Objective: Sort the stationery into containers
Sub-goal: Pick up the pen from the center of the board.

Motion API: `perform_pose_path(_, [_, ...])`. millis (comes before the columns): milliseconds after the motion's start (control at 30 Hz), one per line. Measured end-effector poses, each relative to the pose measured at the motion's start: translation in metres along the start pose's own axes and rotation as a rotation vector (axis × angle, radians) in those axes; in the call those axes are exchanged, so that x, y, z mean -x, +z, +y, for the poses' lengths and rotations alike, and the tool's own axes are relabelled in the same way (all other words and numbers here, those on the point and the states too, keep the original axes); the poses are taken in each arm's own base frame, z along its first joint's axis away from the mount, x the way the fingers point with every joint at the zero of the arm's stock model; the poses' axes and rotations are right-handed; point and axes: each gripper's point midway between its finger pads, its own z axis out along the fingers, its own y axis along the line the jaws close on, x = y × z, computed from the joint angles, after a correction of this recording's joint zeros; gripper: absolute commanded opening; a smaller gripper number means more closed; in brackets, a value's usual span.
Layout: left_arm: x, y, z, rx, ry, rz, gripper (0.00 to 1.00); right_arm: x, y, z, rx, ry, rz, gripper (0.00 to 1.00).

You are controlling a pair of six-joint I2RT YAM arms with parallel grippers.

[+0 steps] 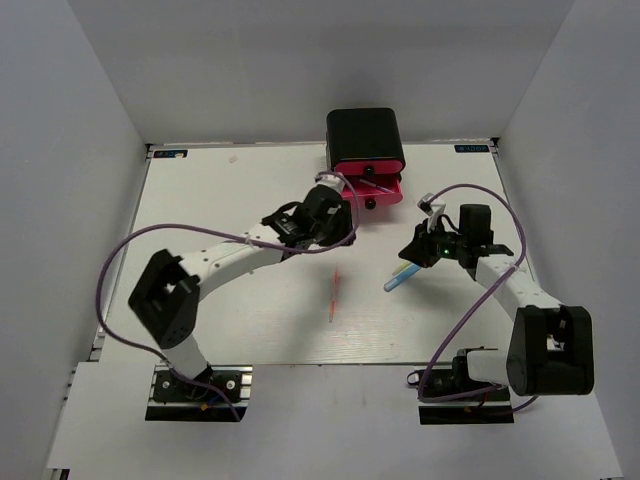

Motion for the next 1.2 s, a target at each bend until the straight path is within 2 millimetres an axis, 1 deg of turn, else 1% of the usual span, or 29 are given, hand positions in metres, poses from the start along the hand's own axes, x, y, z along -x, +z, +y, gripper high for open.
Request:
perform_pose_path(33, [-0.016, 0.008, 0.001, 0.008, 0.007, 0.067, 0.58, 0.003, 0.001, -0.004, -0.012, 0.007, 0.004, 0.25])
perform_pose_path(67, [-0.038, 0.017, 0.007, 0.026, 0.016, 0.152, 0.59, 0.006, 0.001, -0.007, -0.025, 0.012, 0.007, 0.35])
perform_pose_path(167, [-0.083, 0.020, 0.021, 0.073, 0.027, 0.322, 0.59, 0.012, -0.001, -0.014, -0.063, 0.014, 0.011, 0.40])
perform_pose_path(267, [-0.108, 0.023, 0.027, 0.118, 0.035, 0.442, 0.59, 0.012, -0.002, -0.019, -0.094, 0.014, 0.017, 0.42])
perform_pose_path(367, [-0.123, 0.025, 0.030, 0.163, 0.032, 0.506, 0.59, 0.011, -0.004, -0.020, -0.111, 0.017, 0.022, 0.42])
perform_pose_path(467, [-0.139, 0.020, 0.036, 0.204, 0.036, 0.562, 0.58, 0.013, -0.007, -0.020, -0.128, 0.013, 0.016, 0.42])
perform_pose_path(500, [-0.143, 0.019, 0.038, 0.217, 0.037, 0.576, 0.58, 0.013, -0.008, -0.020, -0.130, 0.014, 0.013, 0.42])
perform_pose_path(633, [-0.161, 0.019, 0.049, 0.281, 0.048, 0.629, 0.51, 0.011, -0.010, -0.017, -0.136, 0.018, 0.010, 0.42])
perform_pose_path(700, [-0.170, 0.020, 0.056, 0.314, 0.054, 0.650, 0.50, 0.009, -0.010, -0.018, -0.140, 0.023, 0.014, 0.45])
perform_pose_path(800, [-0.170, 0.020, 0.059, 0.343, 0.064, 0.644, 0.50, 0.008, -0.011, -0.018, -0.148, 0.031, 0.019, 0.67])
perform_pose_path(833, [-0.171, 0.020, 0.061, 0.361, 0.071, 0.643, 0.48, 0.008, -0.012, -0.019, -0.156, 0.029, 0.017, 0.90])
perform_pose_path(867, [-0.170, 0.022, 0.060, 0.366, 0.077, 0.640, 0.48, 0.008, -0.013, -0.018, -0.161, 0.035, 0.015, 0.90])
perform_pose_path(967, [-0.169, 0.023, 0.061, 0.396, 0.098, 0.631, 0.35, 0.009, -0.017, -0.022, -0.203, 0.017, -0.002, 0.90])
perform_pose_path(1000, [-0.169, 0.023, 0.062, 0.403, 0.102, 0.628, 0.24, 0.008, -0.019, -0.023, -0.224, 0.019, -0.007, 0.90])
perform_pose_path(1100, [-0.169, 0.022, 0.064, 0.415, 0.109, 0.624, 0.07, 0.006, -0.024, -0.028, -0.271, 0.031, -0.013, 0.90])
perform_pose_path(1200, [-0.168, 0.022, 0.063, 0.413, 0.108, 0.621, 0.00, 0.004, -0.024, -0.030, -0.282, 0.043, -0.008, 0.73])
